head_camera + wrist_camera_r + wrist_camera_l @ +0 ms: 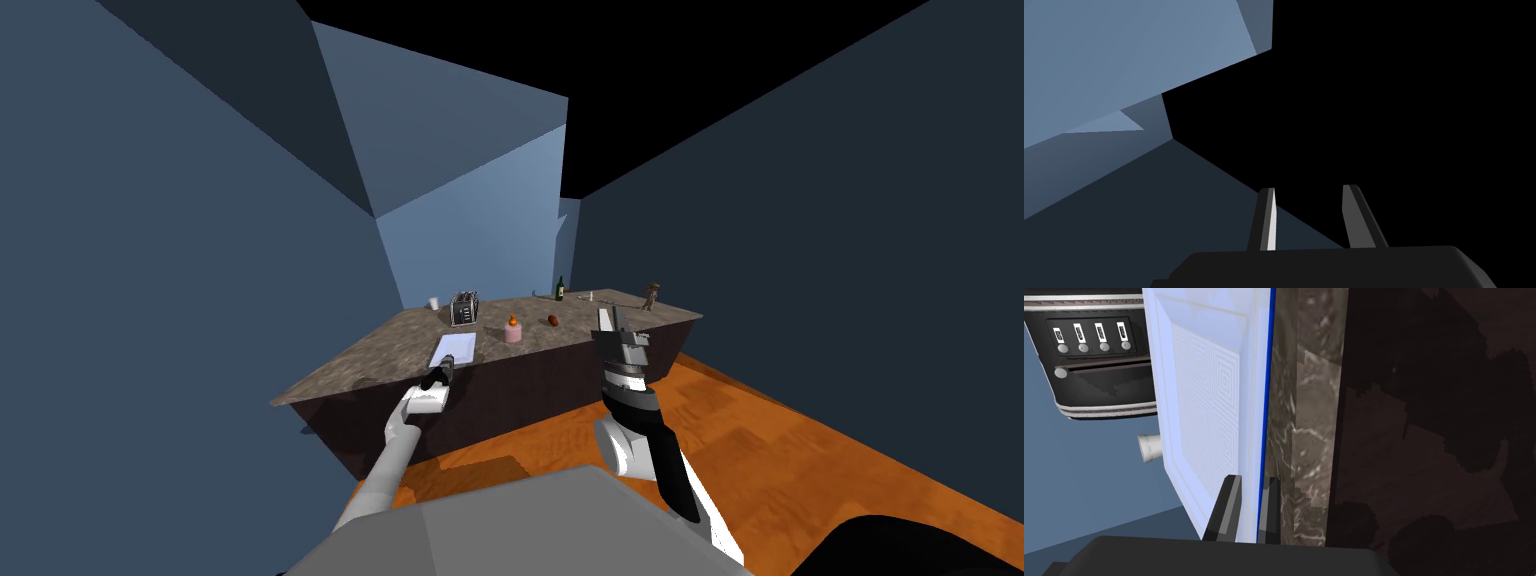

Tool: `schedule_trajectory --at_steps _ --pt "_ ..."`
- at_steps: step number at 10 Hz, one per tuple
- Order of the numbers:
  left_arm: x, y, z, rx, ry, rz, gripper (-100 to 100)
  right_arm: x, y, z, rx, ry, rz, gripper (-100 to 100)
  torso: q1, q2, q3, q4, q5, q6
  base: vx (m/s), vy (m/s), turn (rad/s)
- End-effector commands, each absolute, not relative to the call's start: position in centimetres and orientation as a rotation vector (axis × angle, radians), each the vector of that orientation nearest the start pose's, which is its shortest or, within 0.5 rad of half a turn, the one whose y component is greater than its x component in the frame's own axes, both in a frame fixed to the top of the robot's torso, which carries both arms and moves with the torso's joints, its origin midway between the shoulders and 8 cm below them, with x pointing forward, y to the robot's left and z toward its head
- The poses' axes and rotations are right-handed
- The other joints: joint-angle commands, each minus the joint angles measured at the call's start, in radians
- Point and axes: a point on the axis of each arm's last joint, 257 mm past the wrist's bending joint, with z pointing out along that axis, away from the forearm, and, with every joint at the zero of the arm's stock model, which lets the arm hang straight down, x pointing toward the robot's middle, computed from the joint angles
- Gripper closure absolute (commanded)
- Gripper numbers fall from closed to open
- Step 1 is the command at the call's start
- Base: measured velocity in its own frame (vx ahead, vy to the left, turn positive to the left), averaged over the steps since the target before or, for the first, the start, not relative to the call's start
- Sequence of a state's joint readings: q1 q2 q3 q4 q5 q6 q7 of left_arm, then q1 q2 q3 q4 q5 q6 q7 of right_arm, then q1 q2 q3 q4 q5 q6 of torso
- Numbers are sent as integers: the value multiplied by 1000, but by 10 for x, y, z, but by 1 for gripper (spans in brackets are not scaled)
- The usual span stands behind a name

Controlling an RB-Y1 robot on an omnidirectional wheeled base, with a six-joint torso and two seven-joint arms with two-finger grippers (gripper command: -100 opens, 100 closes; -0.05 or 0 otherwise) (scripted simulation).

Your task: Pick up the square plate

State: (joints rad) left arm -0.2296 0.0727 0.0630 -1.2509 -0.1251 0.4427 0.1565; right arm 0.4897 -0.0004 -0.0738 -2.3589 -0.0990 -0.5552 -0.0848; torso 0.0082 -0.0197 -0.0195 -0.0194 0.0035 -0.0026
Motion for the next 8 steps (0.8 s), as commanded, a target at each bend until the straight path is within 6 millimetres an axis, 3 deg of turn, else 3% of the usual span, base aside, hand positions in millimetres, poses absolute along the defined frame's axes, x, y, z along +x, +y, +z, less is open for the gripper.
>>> schedule_trajectory --at_steps 1,2,4,5,6,8 --pt "545 249 -382 -1616 1583 -806 100 310 -306 73 610 429 1406 0 0 0 0 0 0 0 59 12 65" --pt "540 252 -382 -1618 1575 -805 100 310 -306 73 611 430 1406 0 0 -3 -2 -2 1 0 74 2 33" --pt "546 252 -361 -1590 1542 -837 100 310 -306 73 610 429 1406 0 1 -4 -2 -1 1 0 22 -1 2" --pt "525 238 -382 -1623 1599 -811 100 310 -306 73 610 429 1406 0 1 -2 -1 -1 1 0 63 7 67" --pt "518 242 -383 -1627 1590 -809 100 310 -306 73 611 430 1406 0 1 -4 -3 -2 1 -1 73 7 35" --pt "526 242 -355 -1590 1547 -851 100 310 -306 73 610 429 1406 0 2 -4 -2 -1 1 0 16 2 -1"
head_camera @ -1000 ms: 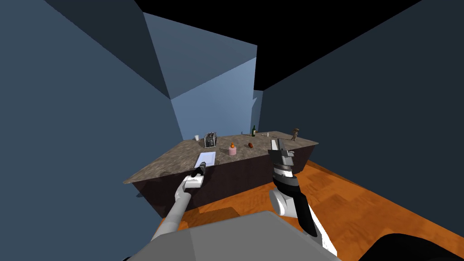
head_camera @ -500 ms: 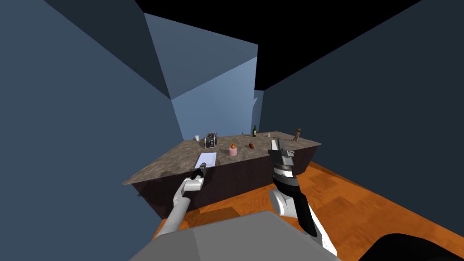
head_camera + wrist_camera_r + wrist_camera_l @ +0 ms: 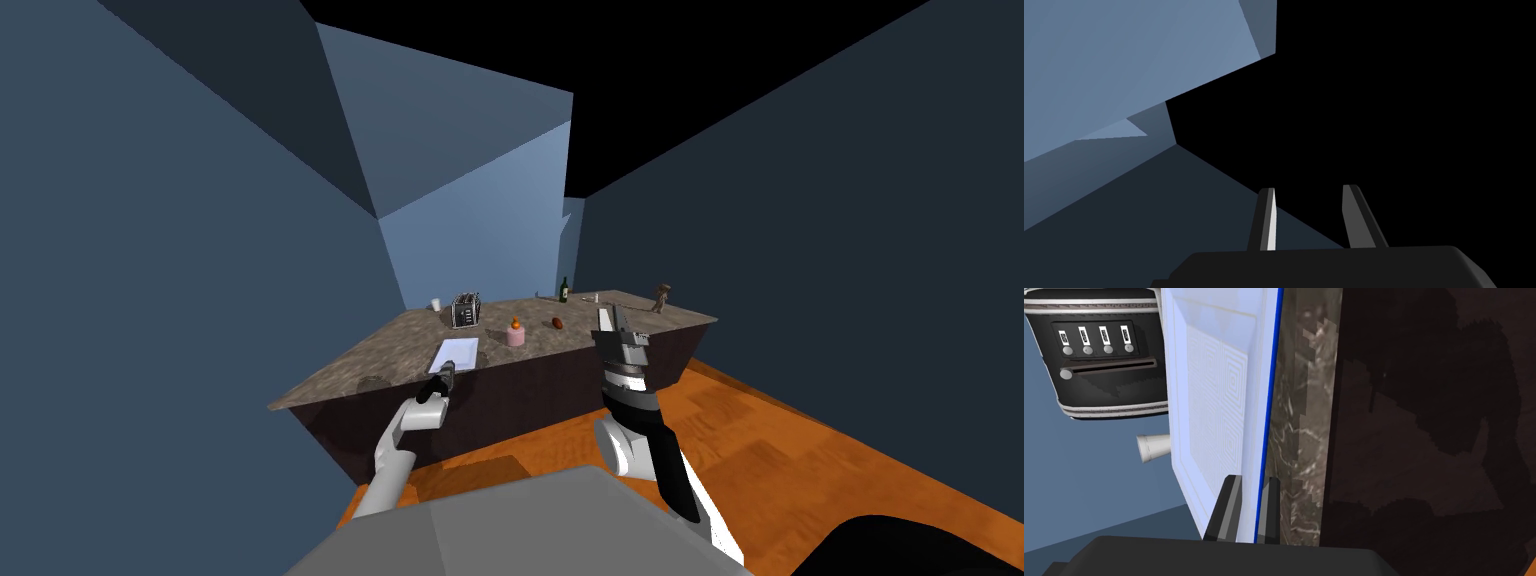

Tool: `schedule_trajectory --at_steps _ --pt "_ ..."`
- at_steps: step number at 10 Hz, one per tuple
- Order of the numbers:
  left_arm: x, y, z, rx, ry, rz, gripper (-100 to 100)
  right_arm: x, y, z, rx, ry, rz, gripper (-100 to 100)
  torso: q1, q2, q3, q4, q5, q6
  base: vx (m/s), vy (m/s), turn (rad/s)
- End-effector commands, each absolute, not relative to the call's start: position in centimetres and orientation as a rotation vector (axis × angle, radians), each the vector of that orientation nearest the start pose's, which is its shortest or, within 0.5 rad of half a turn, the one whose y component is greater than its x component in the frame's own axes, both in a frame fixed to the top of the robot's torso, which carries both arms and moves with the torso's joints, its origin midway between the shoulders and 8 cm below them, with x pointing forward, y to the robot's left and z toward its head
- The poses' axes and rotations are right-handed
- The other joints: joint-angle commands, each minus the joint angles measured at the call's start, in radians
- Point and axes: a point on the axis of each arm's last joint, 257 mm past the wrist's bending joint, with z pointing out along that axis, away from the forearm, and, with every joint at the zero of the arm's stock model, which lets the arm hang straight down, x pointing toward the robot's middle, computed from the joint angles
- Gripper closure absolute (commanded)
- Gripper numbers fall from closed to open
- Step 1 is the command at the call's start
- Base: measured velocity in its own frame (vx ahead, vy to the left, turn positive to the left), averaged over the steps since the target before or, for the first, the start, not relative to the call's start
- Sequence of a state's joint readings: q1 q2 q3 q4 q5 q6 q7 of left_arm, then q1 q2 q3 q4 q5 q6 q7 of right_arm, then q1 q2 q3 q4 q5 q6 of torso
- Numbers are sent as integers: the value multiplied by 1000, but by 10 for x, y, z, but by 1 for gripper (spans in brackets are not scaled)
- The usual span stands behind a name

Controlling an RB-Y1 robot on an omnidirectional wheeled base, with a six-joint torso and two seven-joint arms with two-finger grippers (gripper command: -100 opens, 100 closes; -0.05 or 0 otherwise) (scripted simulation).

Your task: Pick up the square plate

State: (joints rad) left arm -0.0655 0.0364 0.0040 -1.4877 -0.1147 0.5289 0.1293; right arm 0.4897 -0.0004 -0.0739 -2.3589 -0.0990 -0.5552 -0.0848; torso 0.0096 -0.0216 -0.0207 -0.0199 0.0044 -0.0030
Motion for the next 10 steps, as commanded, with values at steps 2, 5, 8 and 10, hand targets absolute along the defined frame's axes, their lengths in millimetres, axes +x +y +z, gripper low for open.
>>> schedule_trajectory --at_steps 2,5,8,10 --pt "500 232 -369 -1624 1585 -833 100 310 -306 73 610 430 1406 0 0 -2 -1 -2 1 0 68 4 51" --pt "487 217 -363 -1628 1601 -850 100 310 -306 73 610 429 1406 0 1 0 0 0 0 0 31 0 21" --pt "483 224 -343 -1611 1558 -874 100 310 -306 73 610 429 1406 0 1 -2 -2 -1 1 -1 38 3 10" --pt "483 224 -340 -1607 1557 -876 100 310 -306 73 610 429 1406 0 1 1 0 0 1 -1 0 0 0"
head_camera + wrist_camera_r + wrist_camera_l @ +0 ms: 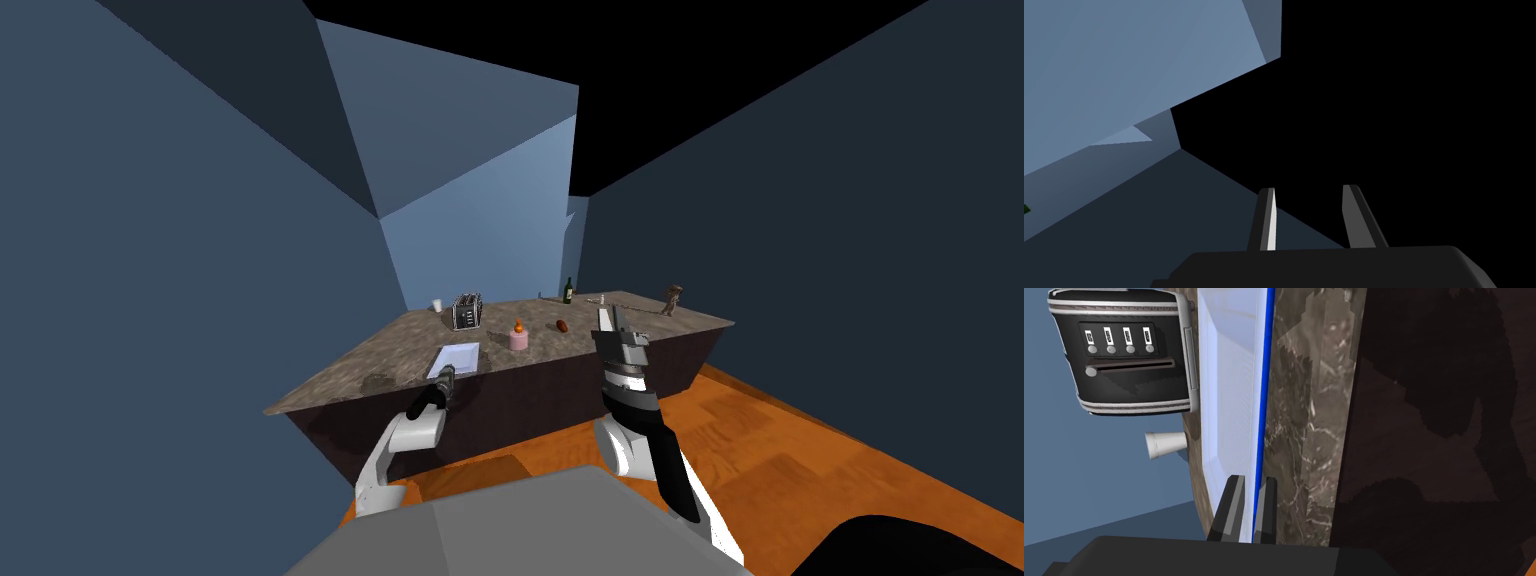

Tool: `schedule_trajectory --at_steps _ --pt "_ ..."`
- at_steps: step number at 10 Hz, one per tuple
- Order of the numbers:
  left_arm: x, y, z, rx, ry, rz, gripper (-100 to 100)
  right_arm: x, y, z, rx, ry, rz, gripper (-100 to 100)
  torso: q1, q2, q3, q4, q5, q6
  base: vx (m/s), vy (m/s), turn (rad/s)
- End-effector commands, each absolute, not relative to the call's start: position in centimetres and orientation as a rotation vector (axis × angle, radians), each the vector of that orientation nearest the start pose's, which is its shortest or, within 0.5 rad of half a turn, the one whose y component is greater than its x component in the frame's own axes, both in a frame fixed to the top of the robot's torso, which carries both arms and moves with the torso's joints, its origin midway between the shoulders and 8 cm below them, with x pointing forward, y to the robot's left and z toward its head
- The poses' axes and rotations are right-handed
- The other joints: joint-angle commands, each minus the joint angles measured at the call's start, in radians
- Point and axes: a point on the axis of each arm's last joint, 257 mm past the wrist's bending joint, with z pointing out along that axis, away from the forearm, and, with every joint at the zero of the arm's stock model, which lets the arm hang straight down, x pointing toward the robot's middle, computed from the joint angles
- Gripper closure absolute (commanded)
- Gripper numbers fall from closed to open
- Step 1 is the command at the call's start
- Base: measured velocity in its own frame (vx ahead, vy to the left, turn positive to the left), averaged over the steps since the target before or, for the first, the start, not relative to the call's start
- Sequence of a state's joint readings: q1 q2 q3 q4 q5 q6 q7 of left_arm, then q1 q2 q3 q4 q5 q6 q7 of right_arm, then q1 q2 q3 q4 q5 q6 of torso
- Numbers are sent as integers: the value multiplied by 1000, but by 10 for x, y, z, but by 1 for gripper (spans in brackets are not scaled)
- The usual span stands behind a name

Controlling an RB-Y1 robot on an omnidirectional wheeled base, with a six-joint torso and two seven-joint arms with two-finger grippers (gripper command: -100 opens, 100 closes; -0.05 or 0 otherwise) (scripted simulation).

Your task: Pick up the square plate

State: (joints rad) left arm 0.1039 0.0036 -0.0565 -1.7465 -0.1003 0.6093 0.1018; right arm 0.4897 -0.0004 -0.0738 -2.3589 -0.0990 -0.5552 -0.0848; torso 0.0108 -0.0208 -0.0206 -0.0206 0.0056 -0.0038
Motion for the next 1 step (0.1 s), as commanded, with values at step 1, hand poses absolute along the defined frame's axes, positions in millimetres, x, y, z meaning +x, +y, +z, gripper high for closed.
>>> schedule_trajectory --at_steps 1 --pt "483 224 -338 -1603 1554 -880 0 310 -306 73 610 429 1406 0 0 0 0 0 0 0 0 0 0"
